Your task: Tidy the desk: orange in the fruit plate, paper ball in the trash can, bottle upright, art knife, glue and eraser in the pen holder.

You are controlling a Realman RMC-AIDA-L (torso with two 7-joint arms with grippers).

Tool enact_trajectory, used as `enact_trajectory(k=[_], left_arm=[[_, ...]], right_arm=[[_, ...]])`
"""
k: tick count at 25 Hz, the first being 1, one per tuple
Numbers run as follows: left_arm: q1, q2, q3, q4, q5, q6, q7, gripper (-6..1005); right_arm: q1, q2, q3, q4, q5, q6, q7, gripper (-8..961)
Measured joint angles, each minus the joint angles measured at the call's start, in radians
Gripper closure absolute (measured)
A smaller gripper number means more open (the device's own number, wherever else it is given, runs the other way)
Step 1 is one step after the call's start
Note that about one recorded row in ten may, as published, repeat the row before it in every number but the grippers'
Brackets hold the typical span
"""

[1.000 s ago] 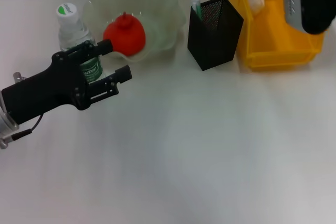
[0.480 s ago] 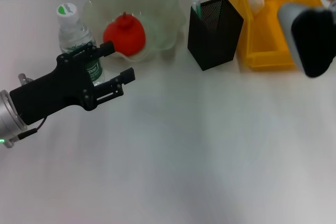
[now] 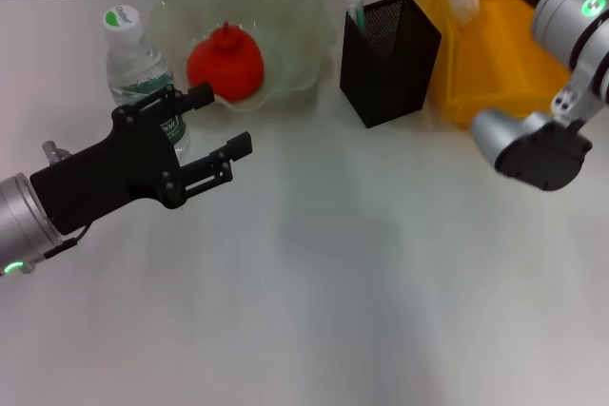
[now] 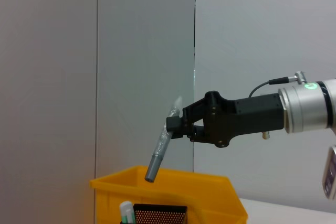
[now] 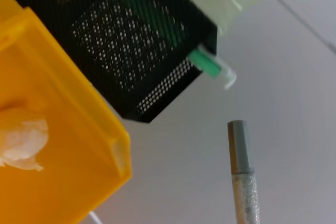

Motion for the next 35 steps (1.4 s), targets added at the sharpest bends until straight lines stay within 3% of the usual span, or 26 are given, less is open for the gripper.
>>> enact_trajectory(k=[7, 12, 35], left_arm=[[0.001, -0.002, 0.0, -0.02, -0.002, 0.0, 0.046, 241], [0.007, -0.004, 0.0, -0.021, -0.007, 0.0, 0.067, 241], [0.008, -0.003, -0.011, -0.017, -0.014, 0.04, 0.057, 241]], right_arm=[[0.01, -0.004, -0.041, 0.158, 0.0, 0.243, -0.172, 813], [0.013, -0.005, -0.05, 0.209, 0.0, 0.301, -0.205, 810], [-0.005, -0.001, -0.104, 0.255, 0.054, 0.319, -0.254, 796]])
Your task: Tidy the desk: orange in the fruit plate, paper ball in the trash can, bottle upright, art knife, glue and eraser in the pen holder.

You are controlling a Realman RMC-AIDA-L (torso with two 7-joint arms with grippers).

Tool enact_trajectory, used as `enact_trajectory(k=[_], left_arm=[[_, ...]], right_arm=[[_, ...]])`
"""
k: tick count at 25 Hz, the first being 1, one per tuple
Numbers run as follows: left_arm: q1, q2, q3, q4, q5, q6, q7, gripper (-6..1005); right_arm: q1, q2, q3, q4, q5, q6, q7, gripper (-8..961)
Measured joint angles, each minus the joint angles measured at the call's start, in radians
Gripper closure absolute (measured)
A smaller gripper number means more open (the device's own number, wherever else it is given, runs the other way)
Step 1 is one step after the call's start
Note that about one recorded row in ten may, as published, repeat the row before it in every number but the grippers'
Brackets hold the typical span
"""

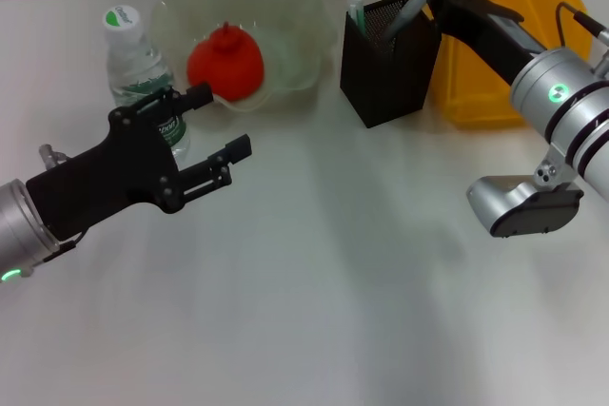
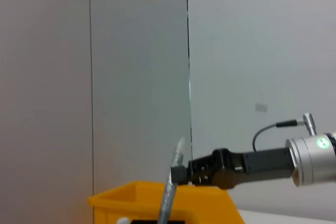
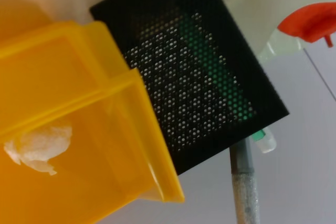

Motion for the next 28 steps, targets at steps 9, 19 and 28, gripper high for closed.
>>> enact_trajectory(k=[9, 19, 28], left_arm=[[0.011, 0.002, -0.013, 0.004, -0.001, 0.025, 0.005, 241], [0.015, 0.002, -0.014, 0.006, -0.001, 0.032, 0.011, 240], [0.011, 0.002, -0.014, 0.006, -0.001, 0.032, -0.009, 240]], right_arm=[[-0.015, 0.003, -0.025, 0.007, 0.022, 0.042, -0.013, 791], [-0.007, 0.003, -0.031, 0.051, 0.055, 0.118, -0.037, 563], [0.02, -0.002, -0.05, 0.047, 0.254, 0.317, 0.007, 498]])
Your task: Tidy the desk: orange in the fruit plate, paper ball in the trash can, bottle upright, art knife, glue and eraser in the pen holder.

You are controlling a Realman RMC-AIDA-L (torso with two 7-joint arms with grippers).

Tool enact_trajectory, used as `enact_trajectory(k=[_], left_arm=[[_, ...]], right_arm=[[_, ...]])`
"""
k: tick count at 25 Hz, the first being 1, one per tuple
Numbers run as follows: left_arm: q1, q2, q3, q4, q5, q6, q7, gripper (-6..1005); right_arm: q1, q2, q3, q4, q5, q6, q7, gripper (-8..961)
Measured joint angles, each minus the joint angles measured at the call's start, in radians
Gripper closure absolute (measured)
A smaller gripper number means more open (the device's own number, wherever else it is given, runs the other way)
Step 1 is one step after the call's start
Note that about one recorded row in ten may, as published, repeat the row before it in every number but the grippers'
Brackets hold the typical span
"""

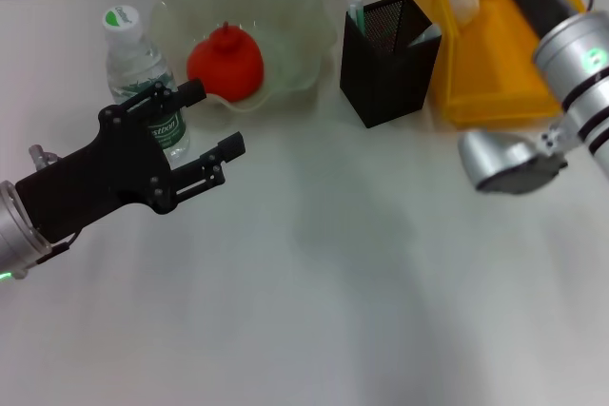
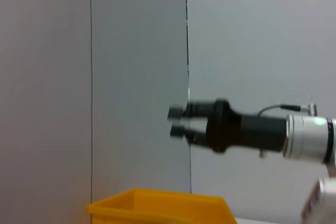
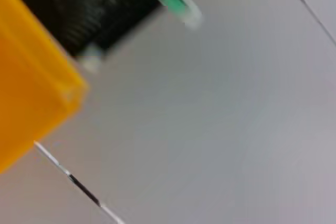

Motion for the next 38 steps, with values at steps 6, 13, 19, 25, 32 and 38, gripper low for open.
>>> enact_trajectory(k=[6, 13, 19, 25, 32, 38], left_arm=[[-0.004, 0.002, 0.0, 0.001, 0.0, -0.002, -0.037, 240], [-0.01, 0.005, -0.009, 0.07, 0.004, 0.005, -0.152, 240], [-0.015, 0.017, -0.001, 0.114, 0.033, 0.035, -0.236, 240], [-0.011, 0.034, 0.001, 0.114, 0.072, 0.048, -0.25, 240], [-0.005, 0.042, 0.0, 0.108, 0.106, 0.071, -0.25, 240], [-0.002, 0.042, -0.007, 0.107, 0.151, 0.077, -0.252, 240]], right_arm=[[0.024, -0.001, 0.015, -0.064, 0.171, 0.156, 0.223, 495], [0.099, -0.002, 0.02, -0.139, 0.479, 0.257, 0.705, 492], [0.108, -0.003, -0.008, -0.17, 0.573, 0.211, 1.379, 489], [0.088, -0.005, -0.009, -0.18, 0.482, 0.094, 1.876, 486], [0.035, -0.018, 0.017, -0.232, 0.322, -0.14, 2.394, 483], [-0.008, -0.018, 0.013, -0.322, 0.288, -0.493, 2.423, 232]])
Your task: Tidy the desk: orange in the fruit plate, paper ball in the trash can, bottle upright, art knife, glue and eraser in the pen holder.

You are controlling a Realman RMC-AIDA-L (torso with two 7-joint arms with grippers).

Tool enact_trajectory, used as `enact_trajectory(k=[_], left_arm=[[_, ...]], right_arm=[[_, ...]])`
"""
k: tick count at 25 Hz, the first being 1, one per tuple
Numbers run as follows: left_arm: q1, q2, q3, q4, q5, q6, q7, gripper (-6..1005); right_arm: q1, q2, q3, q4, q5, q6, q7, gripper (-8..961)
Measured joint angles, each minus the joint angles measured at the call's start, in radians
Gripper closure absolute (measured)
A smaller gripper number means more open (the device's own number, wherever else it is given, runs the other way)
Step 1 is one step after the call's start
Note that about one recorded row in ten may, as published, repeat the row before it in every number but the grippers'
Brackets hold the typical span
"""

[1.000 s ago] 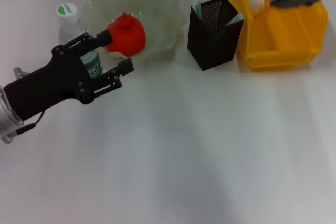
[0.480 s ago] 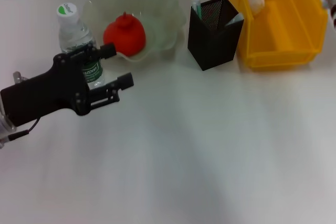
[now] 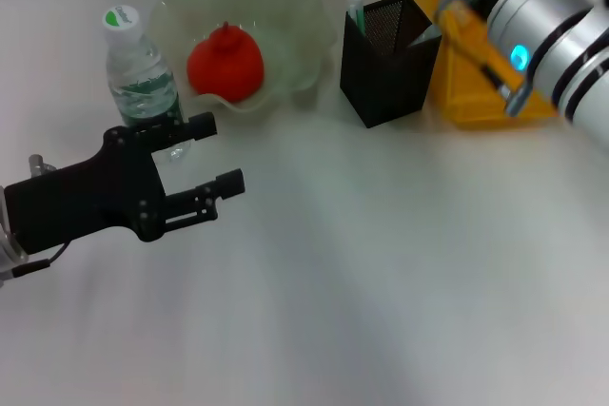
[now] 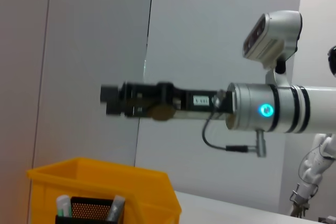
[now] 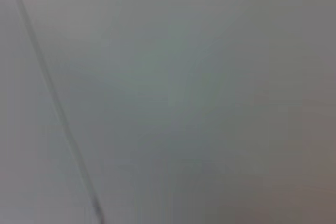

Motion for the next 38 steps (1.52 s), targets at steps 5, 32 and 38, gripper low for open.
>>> enact_trajectory(k=[5, 32, 38], left_arm=[[-0.005, 0.001, -0.001, -0.019, 0.005, -0.004, -0.001, 240], [-0.04, -0.004, 0.0, -0.026, 0.088, -0.009, -0.071, 239], [-0.074, 0.009, -0.002, -0.07, 0.152, -0.029, -0.094, 239]], right_arm=[[-0.009, 0.0, 0.009, -0.055, 0.021, -0.161, 0.0, 210], [0.222, 0.006, 0.911, 0.761, 0.829, -1.658, -1.624, 200], [0.234, 0.007, 0.911, 0.843, 0.711, -1.633, -1.744, 199]])
